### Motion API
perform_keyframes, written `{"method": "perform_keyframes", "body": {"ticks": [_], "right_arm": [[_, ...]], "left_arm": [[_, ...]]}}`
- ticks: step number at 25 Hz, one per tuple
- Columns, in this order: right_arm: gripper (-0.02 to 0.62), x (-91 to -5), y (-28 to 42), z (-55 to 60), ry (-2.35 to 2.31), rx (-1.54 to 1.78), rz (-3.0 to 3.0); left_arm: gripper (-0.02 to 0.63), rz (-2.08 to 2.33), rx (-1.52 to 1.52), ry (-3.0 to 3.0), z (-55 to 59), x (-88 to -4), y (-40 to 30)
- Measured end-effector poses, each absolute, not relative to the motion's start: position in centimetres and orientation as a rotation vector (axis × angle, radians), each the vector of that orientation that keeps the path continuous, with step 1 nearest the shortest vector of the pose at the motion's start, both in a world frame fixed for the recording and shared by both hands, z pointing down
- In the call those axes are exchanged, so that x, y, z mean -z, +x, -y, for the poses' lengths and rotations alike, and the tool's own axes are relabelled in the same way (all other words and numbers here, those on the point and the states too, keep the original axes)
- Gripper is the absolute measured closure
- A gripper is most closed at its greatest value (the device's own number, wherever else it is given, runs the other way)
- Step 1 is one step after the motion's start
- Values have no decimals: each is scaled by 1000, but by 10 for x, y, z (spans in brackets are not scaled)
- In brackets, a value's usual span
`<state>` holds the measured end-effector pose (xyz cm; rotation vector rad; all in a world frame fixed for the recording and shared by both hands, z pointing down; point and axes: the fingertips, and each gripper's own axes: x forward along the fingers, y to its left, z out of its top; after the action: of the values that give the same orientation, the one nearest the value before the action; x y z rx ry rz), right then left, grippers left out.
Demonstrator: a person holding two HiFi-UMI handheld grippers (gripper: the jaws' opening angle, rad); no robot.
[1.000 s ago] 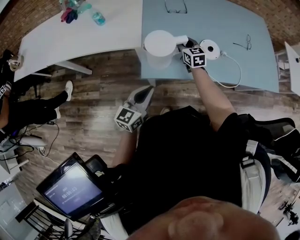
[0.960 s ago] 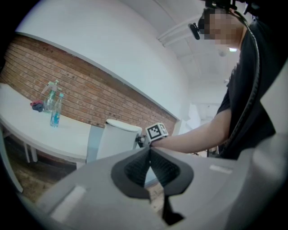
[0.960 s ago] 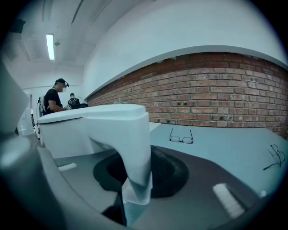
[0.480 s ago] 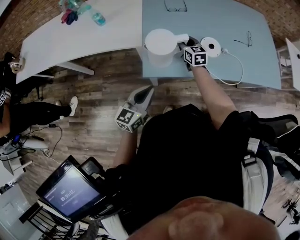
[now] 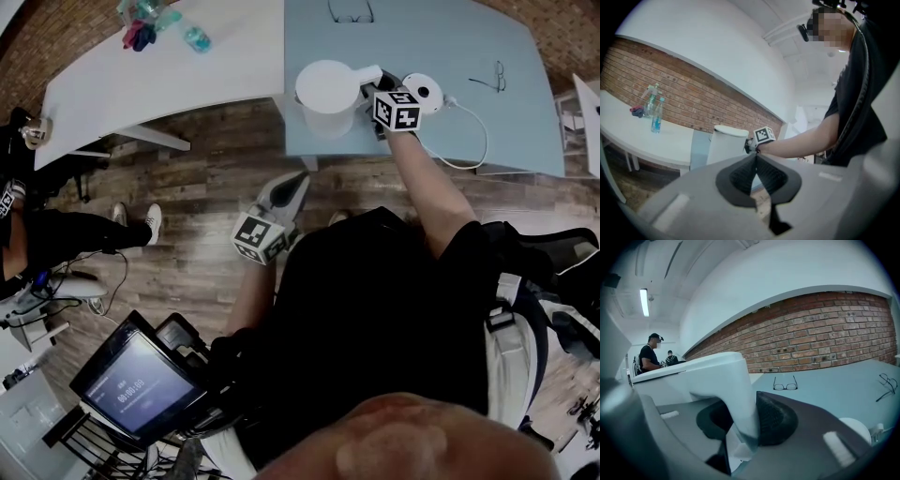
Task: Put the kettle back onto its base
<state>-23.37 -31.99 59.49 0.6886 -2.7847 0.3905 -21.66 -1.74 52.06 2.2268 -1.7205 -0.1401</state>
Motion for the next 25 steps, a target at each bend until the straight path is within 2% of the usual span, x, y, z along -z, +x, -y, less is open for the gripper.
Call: {"method": "perform_keyframes", "body": {"ticks": [25], "right_arm": [[476,-538,-108,395,1065,-427,2813]], "left_arm": [[603,1379,76,2452,94,-518,-161]]}}
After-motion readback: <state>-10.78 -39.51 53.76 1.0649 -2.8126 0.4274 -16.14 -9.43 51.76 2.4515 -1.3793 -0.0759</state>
